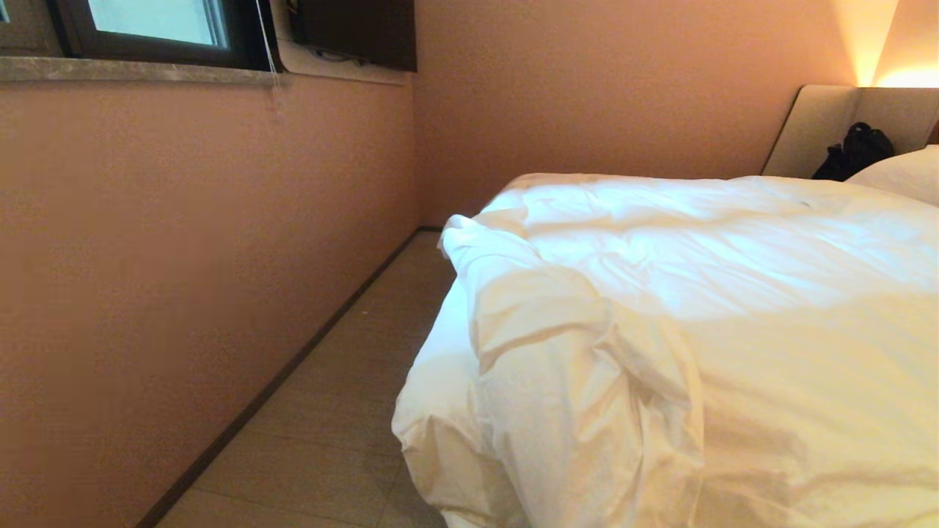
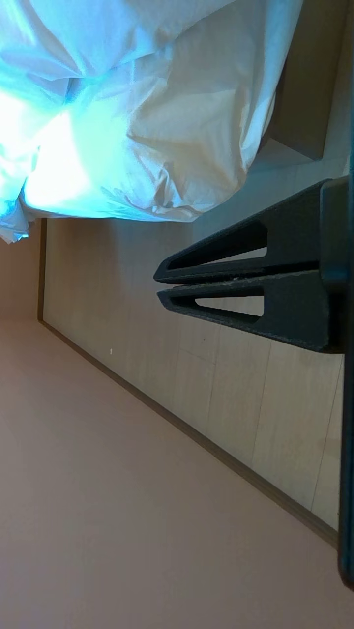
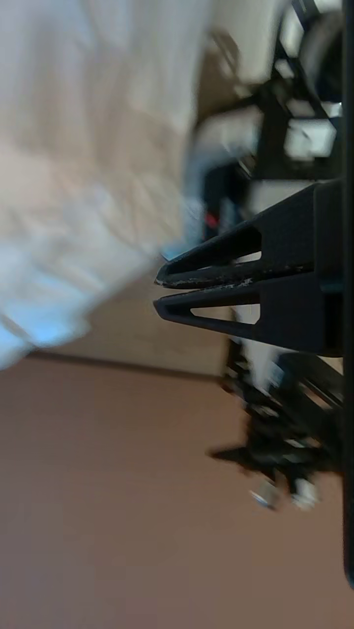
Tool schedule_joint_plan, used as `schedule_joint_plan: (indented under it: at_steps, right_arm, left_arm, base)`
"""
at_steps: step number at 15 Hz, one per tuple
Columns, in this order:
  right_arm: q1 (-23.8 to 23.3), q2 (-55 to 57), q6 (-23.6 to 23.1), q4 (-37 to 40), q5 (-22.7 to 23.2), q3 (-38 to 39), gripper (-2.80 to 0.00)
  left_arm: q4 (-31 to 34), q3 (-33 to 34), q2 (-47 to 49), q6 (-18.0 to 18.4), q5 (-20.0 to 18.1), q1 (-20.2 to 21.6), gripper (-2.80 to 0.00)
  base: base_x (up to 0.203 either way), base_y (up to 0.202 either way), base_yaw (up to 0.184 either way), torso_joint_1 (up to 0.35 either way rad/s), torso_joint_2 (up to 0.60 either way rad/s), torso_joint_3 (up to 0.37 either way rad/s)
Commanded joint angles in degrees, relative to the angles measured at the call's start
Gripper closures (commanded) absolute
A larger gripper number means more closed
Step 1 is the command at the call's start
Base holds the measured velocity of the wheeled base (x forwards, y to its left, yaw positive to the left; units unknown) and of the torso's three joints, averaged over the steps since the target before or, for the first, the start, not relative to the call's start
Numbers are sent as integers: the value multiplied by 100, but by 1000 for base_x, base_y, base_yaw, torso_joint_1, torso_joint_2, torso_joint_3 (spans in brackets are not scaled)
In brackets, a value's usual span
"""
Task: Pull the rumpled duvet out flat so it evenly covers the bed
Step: Flatten the corners of the folded blanket
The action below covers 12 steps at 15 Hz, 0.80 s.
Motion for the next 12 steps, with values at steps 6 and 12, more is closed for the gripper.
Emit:
schedule_joint_plan:
  at_steps: [6,12]
  right_arm:
    - [1124,-1556,1150,266,-322,1048,0]
    - [1112,-3084,-131,229,-869,2414,0]
  left_arm:
    - [0,1,-2,0,0,3,0]
    - [0,1,-2,0,0,0,0]
  base:
    - [0,0,0,0,0,0]
    - [0,0,0,0,0,0]
